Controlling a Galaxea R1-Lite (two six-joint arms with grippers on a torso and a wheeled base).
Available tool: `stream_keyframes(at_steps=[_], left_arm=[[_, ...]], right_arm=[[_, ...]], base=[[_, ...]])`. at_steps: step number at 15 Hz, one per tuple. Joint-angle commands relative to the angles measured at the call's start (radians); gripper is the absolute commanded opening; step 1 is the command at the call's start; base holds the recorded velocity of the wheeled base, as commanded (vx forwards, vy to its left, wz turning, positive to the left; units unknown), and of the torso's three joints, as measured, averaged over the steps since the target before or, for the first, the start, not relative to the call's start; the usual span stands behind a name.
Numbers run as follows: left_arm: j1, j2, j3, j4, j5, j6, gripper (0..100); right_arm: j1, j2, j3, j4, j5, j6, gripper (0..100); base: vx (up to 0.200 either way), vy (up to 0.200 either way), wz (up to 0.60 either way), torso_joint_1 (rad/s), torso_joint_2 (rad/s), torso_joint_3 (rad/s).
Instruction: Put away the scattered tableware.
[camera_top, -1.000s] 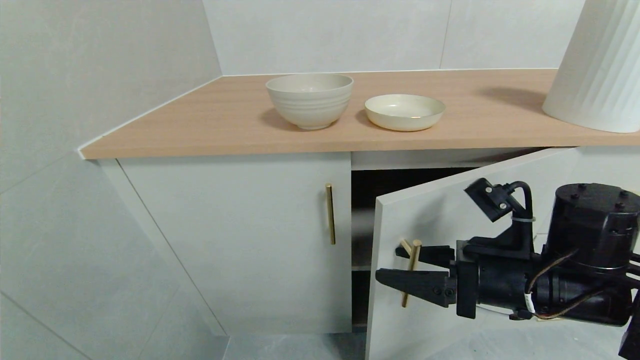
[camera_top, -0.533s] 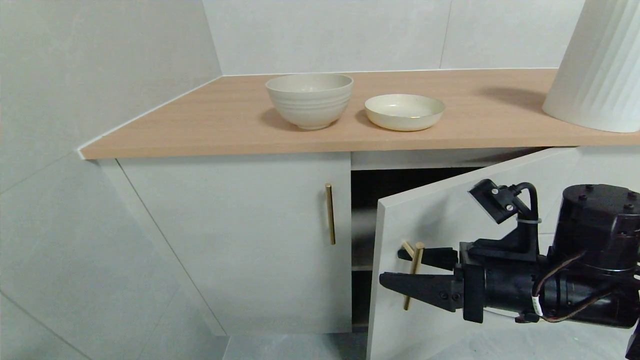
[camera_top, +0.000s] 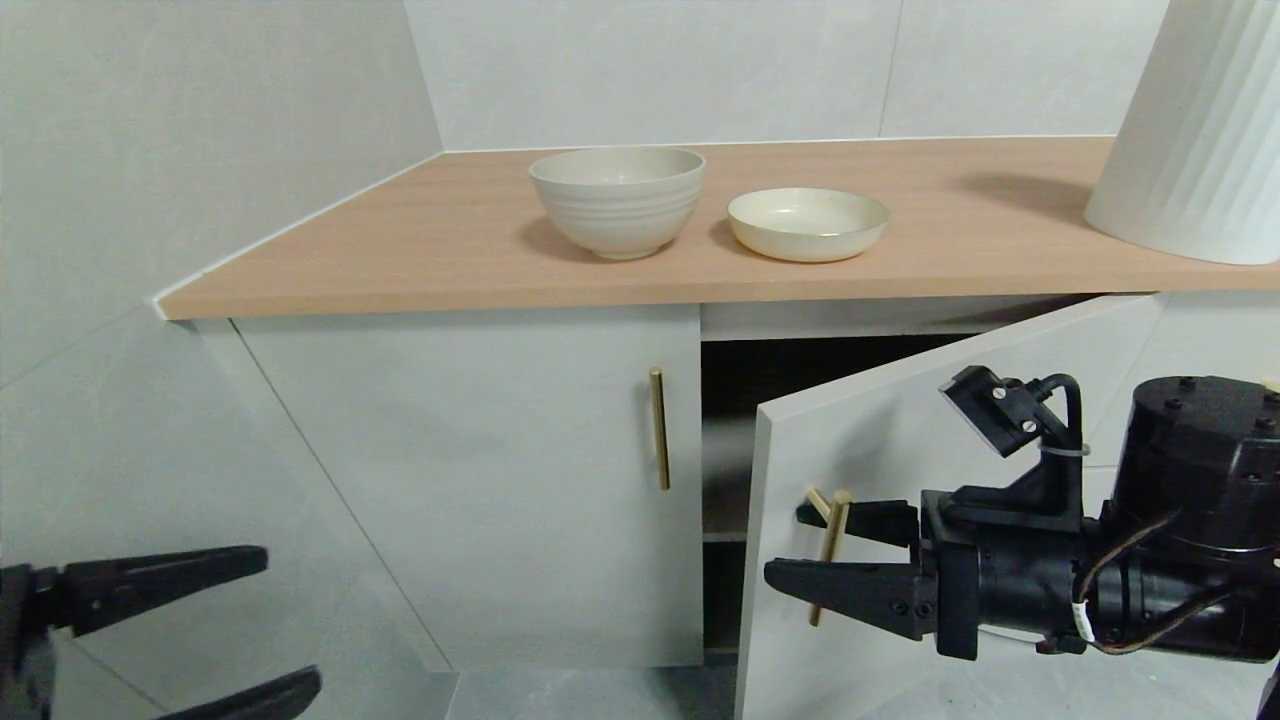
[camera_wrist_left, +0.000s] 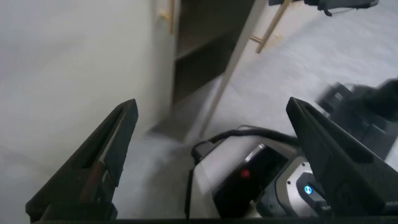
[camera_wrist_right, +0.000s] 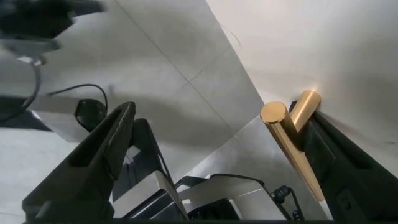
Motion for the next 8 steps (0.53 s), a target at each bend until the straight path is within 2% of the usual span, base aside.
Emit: stream_keyframes(at_steps=[1, 2, 3, 4, 5, 6, 8], left_arm=[[-0.06, 0.34, 0.043, -0.224, -0.007, -0.007, 100], [-0.063, 0.376, 0.075, -0.312, -0.005, -0.019, 100], [-0.073, 0.393, 0.104, -0.373, -0.005, -0.047, 100], [-0.091, 0.422, 0.129, -0.444, -0.005, -0.101, 100], [-0.1, 0.451, 0.147, -0.504, 0.004, -0.125, 100], [-0.105, 0.474, 0.155, -0.556, 0.013, -0.13, 100], [-0.152, 0.518, 0.161, -0.585, 0.019, -0.15, 100]], right_arm=[[0.001, 0.008, 0.003, 0.009, 0.002, 0.002, 100], [0.001, 0.008, 0.003, 0.009, 0.002, 0.002, 100], [0.001, 0.01, 0.003, 0.009, 0.002, 0.002, 100], [0.001, 0.014, 0.004, 0.009, 0.002, 0.002, 100], [0.001, 0.019, 0.007, 0.009, 0.002, 0.001, 100], [0.001, 0.027, 0.007, 0.009, 0.002, 0.001, 100], [0.001, 0.04, 0.007, 0.008, 0.002, -0.001, 100]], base=[[0.0, 0.0, 0.0, 0.0, 0.0, 0.0], [0.0, 0.0, 0.0, 0.0, 0.0, 0.0], [0.0, 0.0, 0.0, 0.0, 0.0, 0.0], [0.0, 0.0, 0.0, 0.0, 0.0, 0.0], [0.0, 0.0, 0.0, 0.0, 0.0, 0.0], [0.0, 0.0, 0.0, 0.0, 0.0, 0.0], [0.0, 0.0, 0.0, 0.0, 0.0, 0.0]])
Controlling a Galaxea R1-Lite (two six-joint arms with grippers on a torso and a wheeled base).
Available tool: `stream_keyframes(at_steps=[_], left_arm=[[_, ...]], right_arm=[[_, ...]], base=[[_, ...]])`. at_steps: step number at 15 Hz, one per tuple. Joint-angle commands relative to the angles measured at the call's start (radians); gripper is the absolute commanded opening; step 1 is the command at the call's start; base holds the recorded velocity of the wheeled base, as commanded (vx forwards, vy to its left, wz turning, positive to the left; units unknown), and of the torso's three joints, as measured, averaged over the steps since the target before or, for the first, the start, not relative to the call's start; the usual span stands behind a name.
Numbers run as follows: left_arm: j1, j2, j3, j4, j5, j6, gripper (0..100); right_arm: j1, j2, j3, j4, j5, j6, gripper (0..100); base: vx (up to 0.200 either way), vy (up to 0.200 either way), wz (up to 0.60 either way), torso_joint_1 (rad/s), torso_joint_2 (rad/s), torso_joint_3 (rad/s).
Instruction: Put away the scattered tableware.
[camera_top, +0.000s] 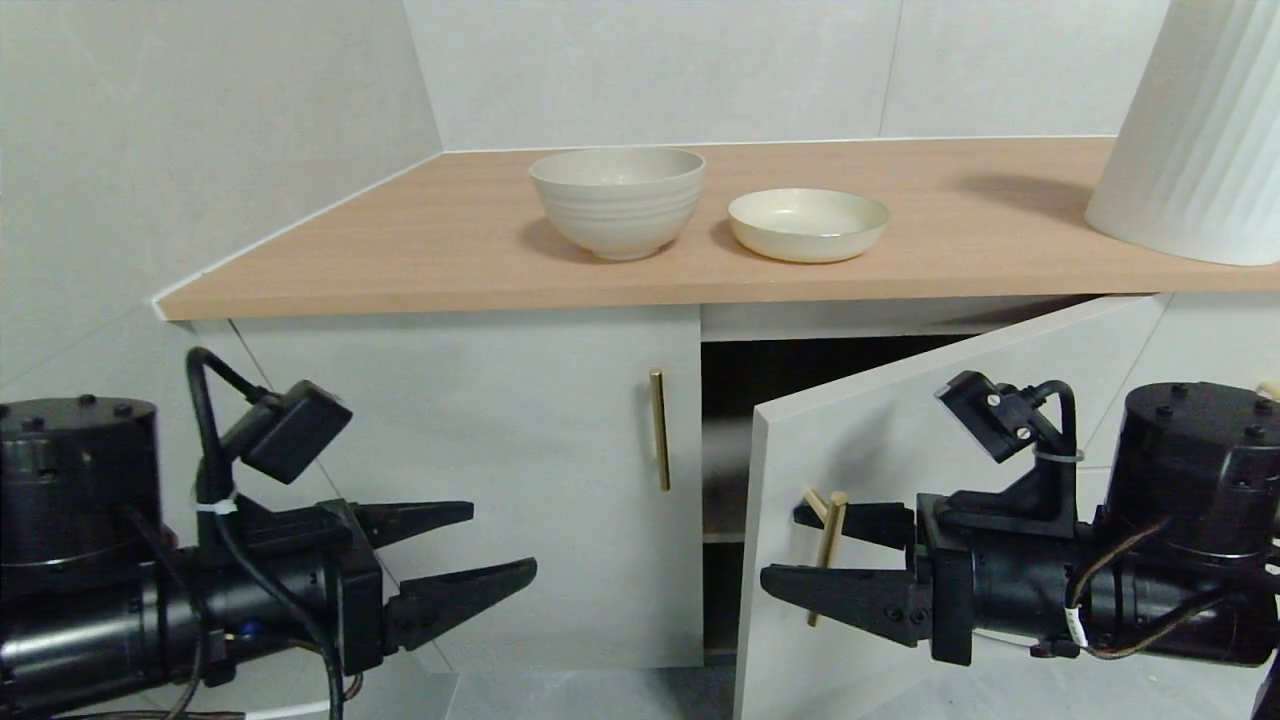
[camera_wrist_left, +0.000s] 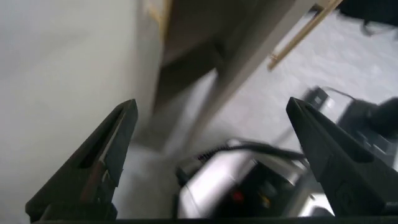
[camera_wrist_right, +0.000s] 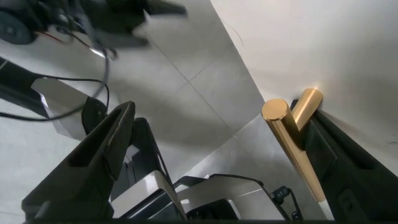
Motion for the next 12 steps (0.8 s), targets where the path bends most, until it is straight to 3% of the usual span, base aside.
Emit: stream_keyframes(at_steps=[1, 5, 6, 9, 12], left_arm=[[-0.045, 0.078, 0.011, -0.007, 0.005, -0.014, 100], [-0.07, 0.095, 0.019, -0.009, 0.005, -0.024, 100], [-0.074, 0.097, 0.016, -0.01, 0.005, -0.024, 0], [-0.076, 0.113, 0.008, -0.032, 0.005, -0.019, 0], [-0.137, 0.268, 0.005, -0.185, 0.013, -0.017, 0]], right_arm=[[0.0, 0.019, 0.001, 0.012, -0.001, 0.002, 100], [0.0, 0.018, 0.001, 0.012, -0.001, 0.002, 100], [0.0, 0.018, 0.003, 0.012, -0.001, 0.002, 100], [0.0, 0.016, 0.003, 0.012, -0.001, 0.002, 100], [0.0, 0.021, 0.001, 0.012, -0.001, 0.002, 100]], base=[[0.0, 0.0, 0.0, 0.0, 0.0, 0.0], [0.0, 0.0, 0.0, 0.0, 0.0, 0.0], [0.0, 0.0, 0.0, 0.0, 0.0, 0.0], [0.0, 0.0, 0.0, 0.0, 0.0, 0.0], [0.0, 0.0, 0.0, 0.0, 0.0, 0.0]])
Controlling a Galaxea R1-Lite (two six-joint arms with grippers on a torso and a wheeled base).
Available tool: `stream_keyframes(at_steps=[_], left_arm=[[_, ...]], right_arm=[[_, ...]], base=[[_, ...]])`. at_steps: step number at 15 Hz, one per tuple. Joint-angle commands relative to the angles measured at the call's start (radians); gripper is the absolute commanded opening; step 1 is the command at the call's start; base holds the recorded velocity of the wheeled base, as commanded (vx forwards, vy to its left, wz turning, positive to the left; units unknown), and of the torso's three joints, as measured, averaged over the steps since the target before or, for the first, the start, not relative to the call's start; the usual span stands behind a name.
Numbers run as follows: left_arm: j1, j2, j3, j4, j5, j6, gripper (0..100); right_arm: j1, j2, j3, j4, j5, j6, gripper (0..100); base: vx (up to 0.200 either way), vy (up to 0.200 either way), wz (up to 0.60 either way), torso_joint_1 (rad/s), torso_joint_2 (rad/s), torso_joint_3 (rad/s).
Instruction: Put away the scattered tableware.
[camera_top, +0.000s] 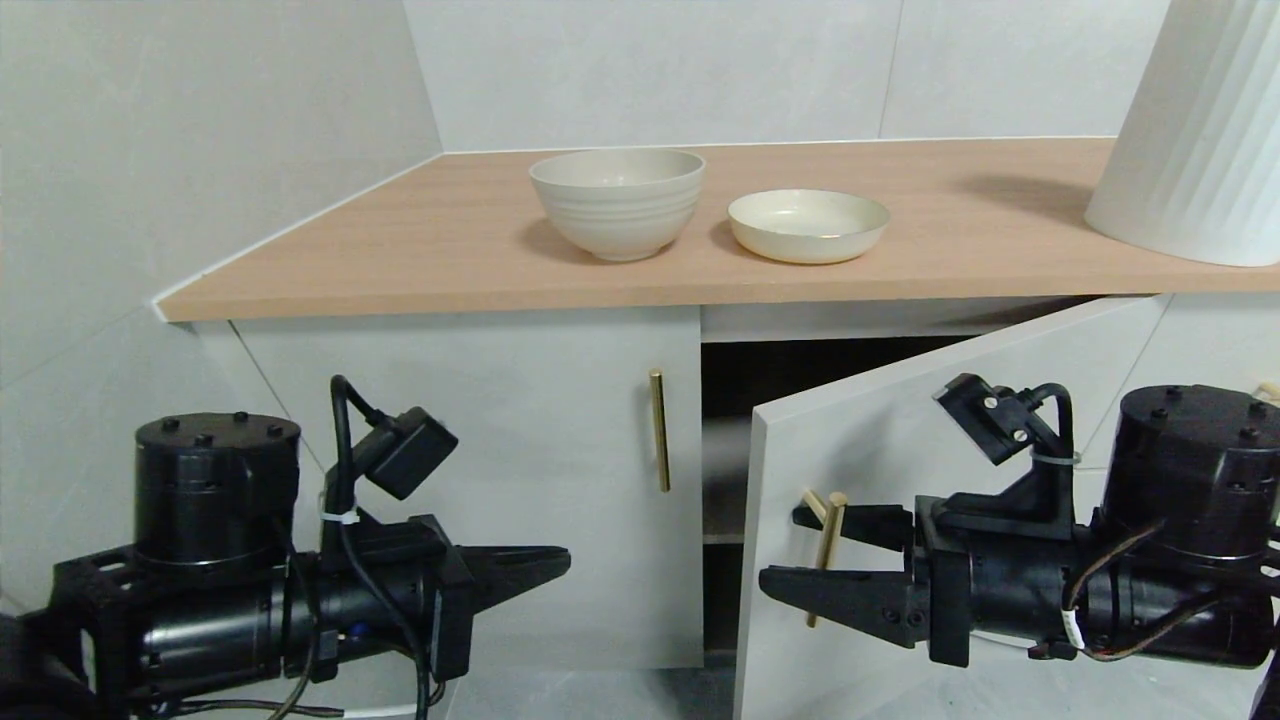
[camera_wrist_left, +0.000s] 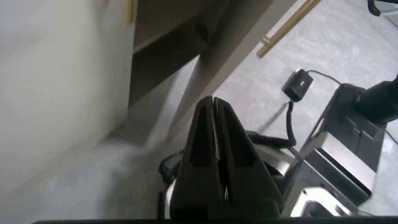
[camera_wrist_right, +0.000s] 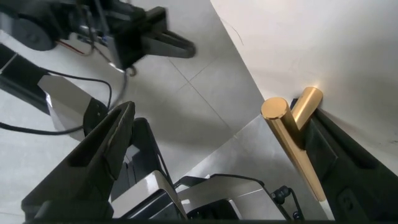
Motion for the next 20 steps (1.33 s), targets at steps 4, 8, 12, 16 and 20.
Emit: stream_keyframes(at_steps=[4, 8, 12, 16, 20], left_arm=[[-0.127, 0.341, -0.007, -0.455, 0.091, -0.025, 0], [-0.168, 0.523, -0.082, -0.685, 0.173, -0.085, 0], [-0.183, 0.586, -0.131, -0.765, 0.196, -0.088, 0], [-0.219, 0.657, -0.176, -0.891, 0.24, -0.106, 0], [-0.245, 0.675, -0.232, -0.902, 0.245, -0.135, 0]], right_arm=[[0.001, 0.014, 0.001, 0.003, -0.001, 0.0, 100], [0.001, 0.041, 0.001, 0.003, -0.001, 0.0, 100], [0.001, 0.046, 0.001, 0.003, -0.001, -0.001, 100], [0.001, 0.041, 0.012, 0.003, -0.002, -0.012, 100], [-0.012, 0.023, 0.074, 0.003, -0.074, -0.127, 100]], base=[[0.0, 0.0, 0.0, 0.0, 0.0, 0.0], [0.0, 0.0, 0.0, 0.0, 0.0, 0.0], [0.0, 0.0, 0.0, 0.0, 0.0, 0.0], [0.0, 0.0, 0.0, 0.0, 0.0, 0.0], [0.0, 0.0, 0.0, 0.0, 0.0, 0.0]])
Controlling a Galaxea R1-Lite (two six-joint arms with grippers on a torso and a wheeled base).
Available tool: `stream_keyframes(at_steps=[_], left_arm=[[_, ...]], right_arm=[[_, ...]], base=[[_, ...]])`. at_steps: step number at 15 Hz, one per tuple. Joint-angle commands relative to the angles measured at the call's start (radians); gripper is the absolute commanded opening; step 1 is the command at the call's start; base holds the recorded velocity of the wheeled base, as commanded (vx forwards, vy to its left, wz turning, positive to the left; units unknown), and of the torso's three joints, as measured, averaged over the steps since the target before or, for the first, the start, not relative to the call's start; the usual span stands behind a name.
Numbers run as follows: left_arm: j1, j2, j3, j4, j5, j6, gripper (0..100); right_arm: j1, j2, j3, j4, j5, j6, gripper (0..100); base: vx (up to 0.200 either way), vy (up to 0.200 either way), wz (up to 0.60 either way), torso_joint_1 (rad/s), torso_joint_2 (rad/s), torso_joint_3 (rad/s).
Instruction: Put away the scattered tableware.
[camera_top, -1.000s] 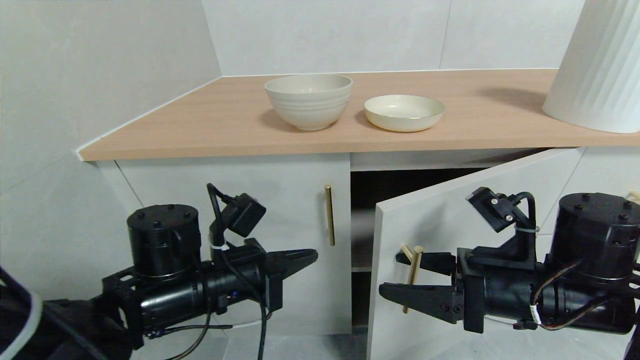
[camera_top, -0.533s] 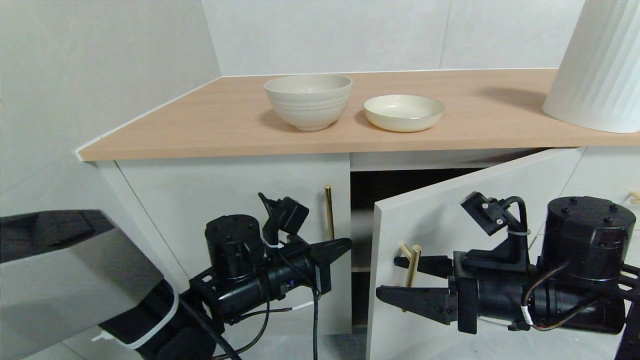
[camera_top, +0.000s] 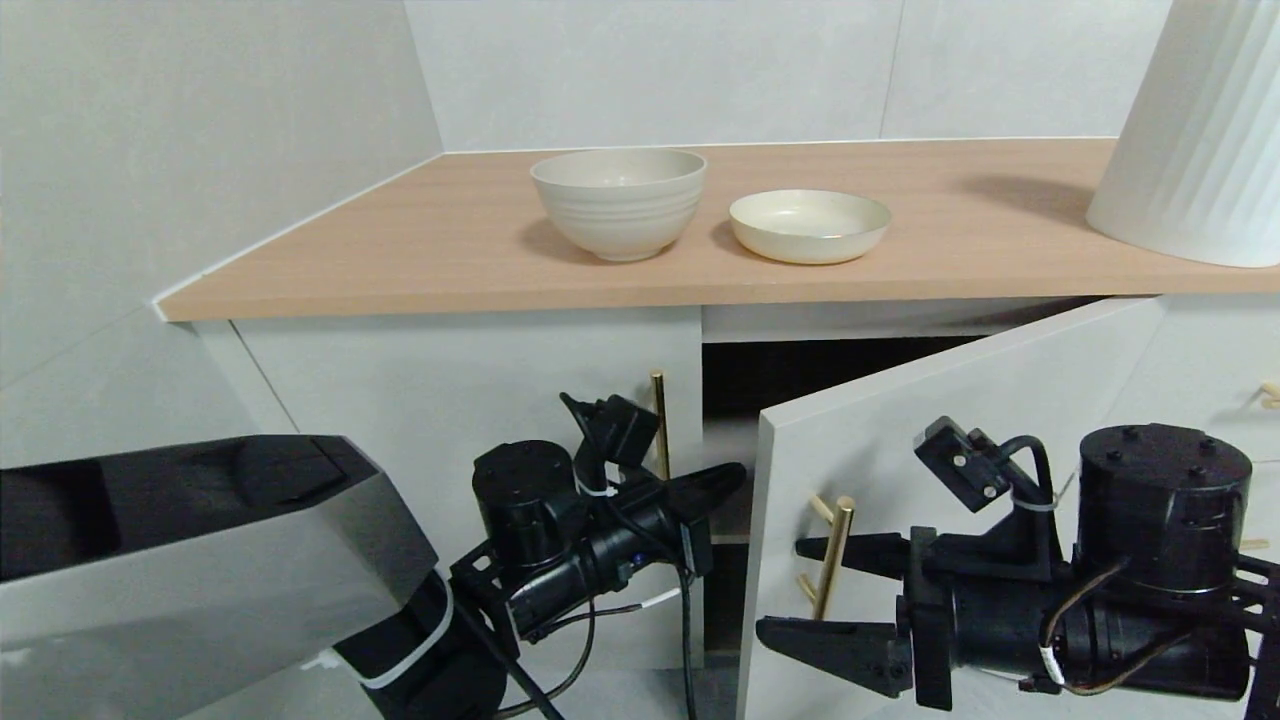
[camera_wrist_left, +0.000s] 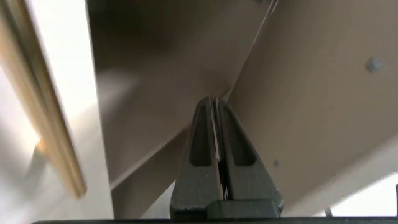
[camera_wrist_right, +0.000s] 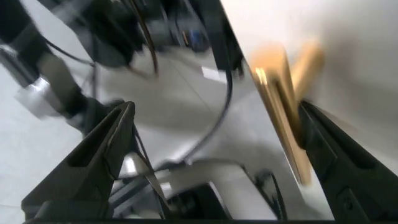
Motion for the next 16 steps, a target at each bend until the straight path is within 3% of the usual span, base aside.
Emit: stream_keyframes(at_steps=[1, 6, 11, 16], left_arm=[[-0.007, 0.01, -0.035, 0.004, -0.003, -0.001, 0], [-0.034, 0.008, -0.069, 0.021, -0.004, -0.001, 0], [-0.051, -0.048, -0.083, 0.09, -0.012, 0.0, 0], [-0.073, -0.082, -0.028, 0.112, -0.015, 0.002, 0]], right_arm=[[-0.016, -0.024, 0.024, -0.008, -0.017, -0.005, 100], [-0.07, -0.151, 0.136, -0.008, -0.025, -0.01, 100], [-0.064, -0.225, 0.25, -0.006, -0.212, -0.088, 100], [-0.061, -0.241, 0.288, -0.005, -0.217, -0.091, 100]], base=[[0.0, 0.0, 0.0, 0.0, 0.0, 0.0], [0.0, 0.0, 0.0, 0.0, 0.0, 0.0], [0.0, 0.0, 0.0, 0.0, 0.0, 0.0], [0.0, 0.0, 0.0, 0.0, 0.0, 0.0]])
